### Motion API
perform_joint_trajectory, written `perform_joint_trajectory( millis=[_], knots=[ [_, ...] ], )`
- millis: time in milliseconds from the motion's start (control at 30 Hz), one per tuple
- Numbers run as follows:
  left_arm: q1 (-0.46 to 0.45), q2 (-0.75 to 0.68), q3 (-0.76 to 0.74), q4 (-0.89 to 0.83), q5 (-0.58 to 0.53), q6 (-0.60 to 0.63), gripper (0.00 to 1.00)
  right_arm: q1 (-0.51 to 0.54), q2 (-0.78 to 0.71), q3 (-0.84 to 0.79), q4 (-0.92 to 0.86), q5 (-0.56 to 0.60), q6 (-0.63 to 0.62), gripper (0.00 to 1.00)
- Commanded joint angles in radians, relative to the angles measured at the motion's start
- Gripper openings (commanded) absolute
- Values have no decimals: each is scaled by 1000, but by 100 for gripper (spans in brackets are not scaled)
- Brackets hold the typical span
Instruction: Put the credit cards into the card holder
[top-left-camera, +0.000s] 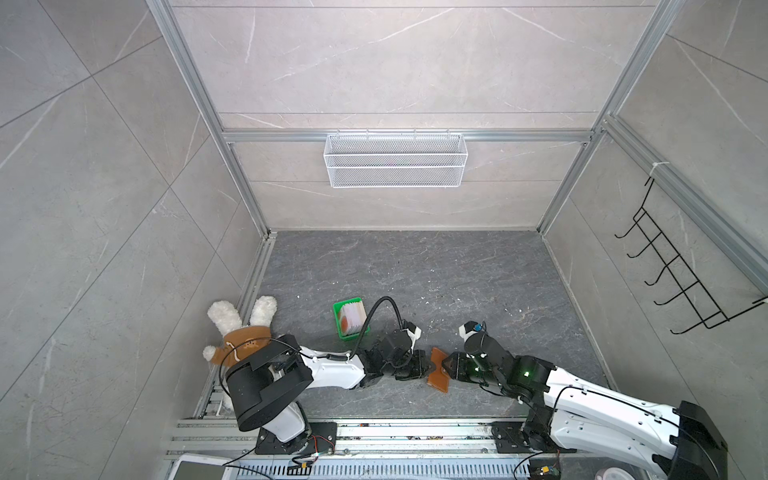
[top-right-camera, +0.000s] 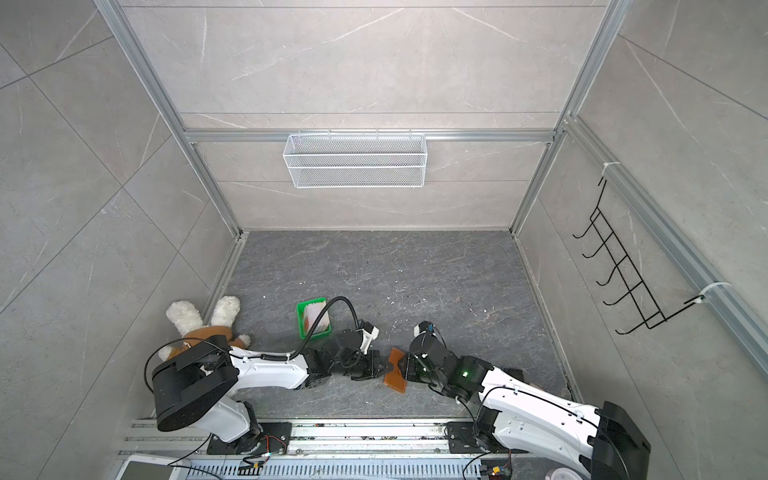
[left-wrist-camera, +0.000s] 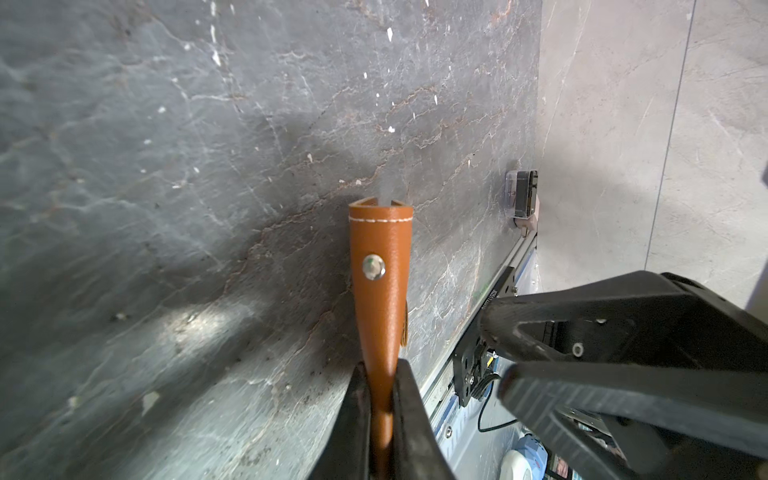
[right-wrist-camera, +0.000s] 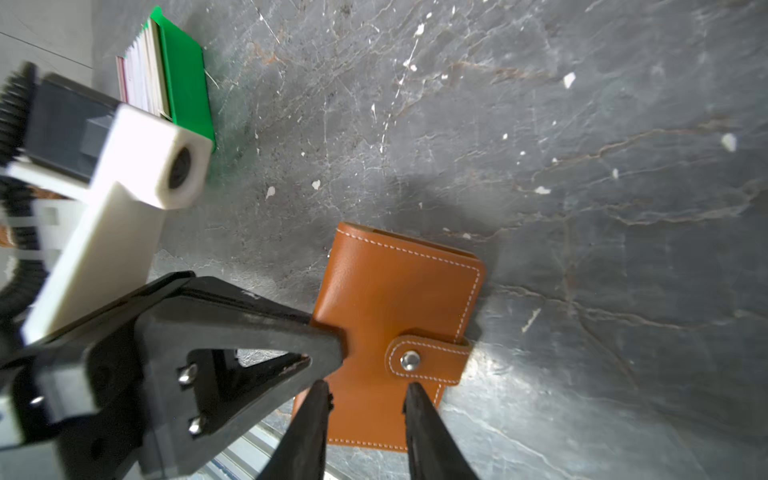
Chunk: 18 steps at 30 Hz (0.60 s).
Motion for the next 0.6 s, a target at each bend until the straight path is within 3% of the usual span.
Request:
perform_joint_trajectory(
  millis=[0,567],
  knots=[
    [-9,-49,6,6,-25,29,9,11,45,41,-42,1,-22,34],
    [-26,-56,18,-29,-48,43,9,27,196,95,-110,59,-13,32]
  ],
)
